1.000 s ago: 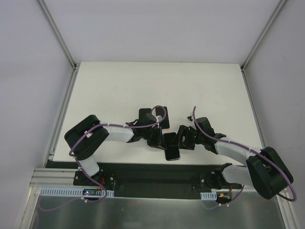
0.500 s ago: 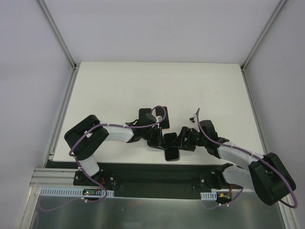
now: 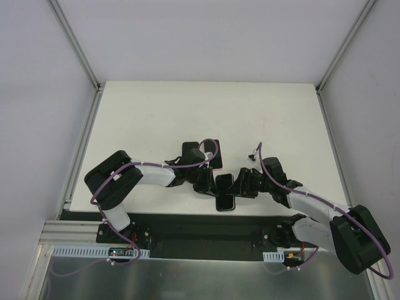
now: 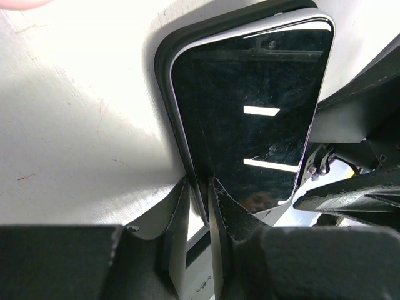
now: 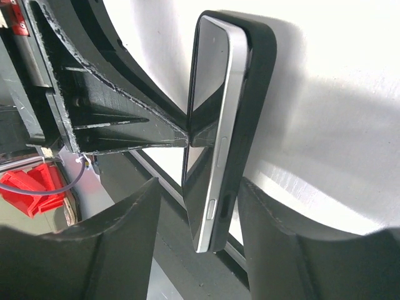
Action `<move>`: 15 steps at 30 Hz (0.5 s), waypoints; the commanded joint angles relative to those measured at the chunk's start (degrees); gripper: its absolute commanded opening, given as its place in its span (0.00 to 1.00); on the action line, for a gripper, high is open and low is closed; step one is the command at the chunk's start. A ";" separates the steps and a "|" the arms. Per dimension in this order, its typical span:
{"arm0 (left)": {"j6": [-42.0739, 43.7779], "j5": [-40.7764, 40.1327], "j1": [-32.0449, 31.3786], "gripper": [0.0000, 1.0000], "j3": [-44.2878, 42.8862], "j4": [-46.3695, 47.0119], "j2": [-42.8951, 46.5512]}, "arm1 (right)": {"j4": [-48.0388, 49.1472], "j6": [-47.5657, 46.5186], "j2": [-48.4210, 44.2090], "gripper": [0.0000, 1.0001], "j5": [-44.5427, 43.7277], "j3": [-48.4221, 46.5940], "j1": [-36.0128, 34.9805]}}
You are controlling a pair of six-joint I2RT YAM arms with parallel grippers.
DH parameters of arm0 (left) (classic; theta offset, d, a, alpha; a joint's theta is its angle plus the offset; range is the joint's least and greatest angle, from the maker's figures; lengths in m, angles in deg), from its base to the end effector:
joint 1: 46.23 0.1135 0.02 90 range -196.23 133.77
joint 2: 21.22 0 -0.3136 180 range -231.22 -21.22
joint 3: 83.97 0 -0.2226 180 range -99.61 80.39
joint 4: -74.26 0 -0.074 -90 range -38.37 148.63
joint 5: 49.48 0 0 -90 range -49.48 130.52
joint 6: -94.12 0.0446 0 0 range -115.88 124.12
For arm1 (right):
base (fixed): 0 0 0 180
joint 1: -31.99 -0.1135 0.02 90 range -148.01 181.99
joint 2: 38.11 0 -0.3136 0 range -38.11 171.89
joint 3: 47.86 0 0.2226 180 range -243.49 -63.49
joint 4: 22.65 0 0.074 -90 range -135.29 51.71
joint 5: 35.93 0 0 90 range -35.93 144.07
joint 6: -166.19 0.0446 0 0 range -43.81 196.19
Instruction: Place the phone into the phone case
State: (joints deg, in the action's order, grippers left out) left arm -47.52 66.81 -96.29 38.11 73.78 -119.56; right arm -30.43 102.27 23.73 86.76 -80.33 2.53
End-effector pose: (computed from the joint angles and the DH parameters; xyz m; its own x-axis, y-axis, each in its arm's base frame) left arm 0.1910 -0.2589 0.2048 -0.9684 0.0615 -0.2417 0.2304 0.5915 -0.7727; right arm 0.1230 0.0972 0.2134 -0.8190 -0.0377 -0.5725 -0.4773 0.5986 0.6434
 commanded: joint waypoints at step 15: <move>0.22 -0.88 -1.62 0.15 0.45 -0.04 -0.71 | 2.25 1.60 -0.59 0.22 6.95 -2.76 -0.96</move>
State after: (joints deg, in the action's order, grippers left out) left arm -47.54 67.07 -96.27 38.11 73.72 -119.45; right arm -31.66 102.69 23.73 87.50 -80.33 2.56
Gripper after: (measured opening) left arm 0.156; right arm 0.268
